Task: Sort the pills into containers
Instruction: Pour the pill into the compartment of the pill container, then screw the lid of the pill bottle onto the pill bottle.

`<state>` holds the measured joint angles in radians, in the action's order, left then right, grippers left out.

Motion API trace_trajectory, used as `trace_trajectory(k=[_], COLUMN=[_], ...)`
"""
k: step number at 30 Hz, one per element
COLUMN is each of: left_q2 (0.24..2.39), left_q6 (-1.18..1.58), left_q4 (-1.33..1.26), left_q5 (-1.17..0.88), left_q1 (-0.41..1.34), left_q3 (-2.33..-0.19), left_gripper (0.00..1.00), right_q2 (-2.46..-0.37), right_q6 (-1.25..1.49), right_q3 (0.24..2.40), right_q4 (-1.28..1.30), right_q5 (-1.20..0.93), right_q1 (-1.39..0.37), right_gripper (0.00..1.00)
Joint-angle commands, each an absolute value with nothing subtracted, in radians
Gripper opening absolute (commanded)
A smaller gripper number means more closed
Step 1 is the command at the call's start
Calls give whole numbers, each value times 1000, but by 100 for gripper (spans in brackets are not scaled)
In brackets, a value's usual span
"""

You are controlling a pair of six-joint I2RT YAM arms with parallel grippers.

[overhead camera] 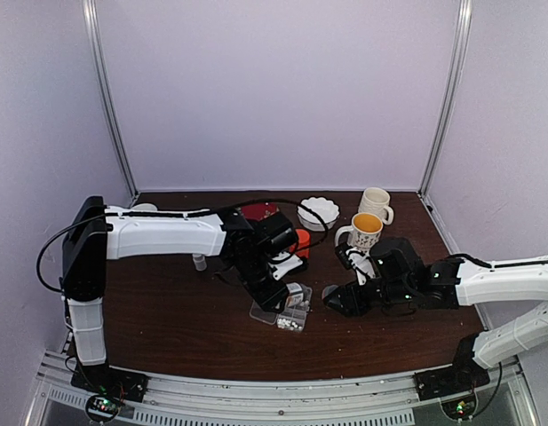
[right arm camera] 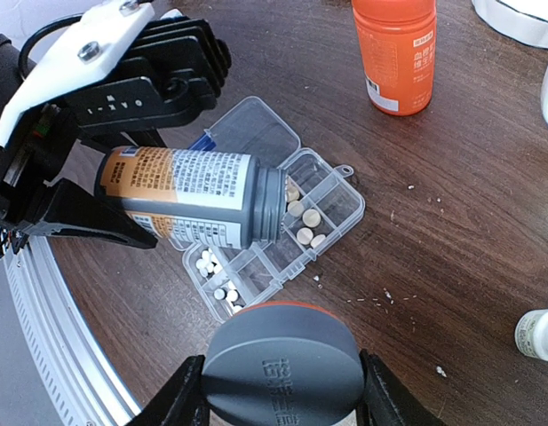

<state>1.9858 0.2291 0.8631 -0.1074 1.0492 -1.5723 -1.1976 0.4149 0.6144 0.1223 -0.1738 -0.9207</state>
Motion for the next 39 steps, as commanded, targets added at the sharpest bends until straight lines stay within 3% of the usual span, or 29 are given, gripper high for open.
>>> trace_trajectory(k=[1, 8, 12, 22, 26, 32, 39], left_q2=[1929, 1854, 1721, 1436, 1359, 1293, 1337], left_q6=[239, 212, 190, 92, 71, 70, 55], left_q4=[764, 666, 443, -23, -136, -255, -208], left_q5=[-96, -86, -117, -346, -456, -557, -746], left_q1=[1051, 1050, 1051, 1049, 1049, 1041, 1027], left_q3=[-1508, -1431, -1252, -964, -910, -848, -915], left_gripper=[0, 0, 0, 1, 1, 1, 3], right_q2=[-1199, -1200, -1193, -1132, -1069, -963, -961], right_q6=[413, 402, 403, 355, 277, 213, 143], right_q3=[611, 638, 624, 654, 703, 731, 873], right_q4=[100, 100, 35, -162, -139, -126, 20], right_q5=[-163, -164, -186, -505, -660, -726, -828], right_q1=[-922, -922, -919, -880, -877, -873, -873], right_gripper=[0, 0, 0, 0, 0, 0, 0])
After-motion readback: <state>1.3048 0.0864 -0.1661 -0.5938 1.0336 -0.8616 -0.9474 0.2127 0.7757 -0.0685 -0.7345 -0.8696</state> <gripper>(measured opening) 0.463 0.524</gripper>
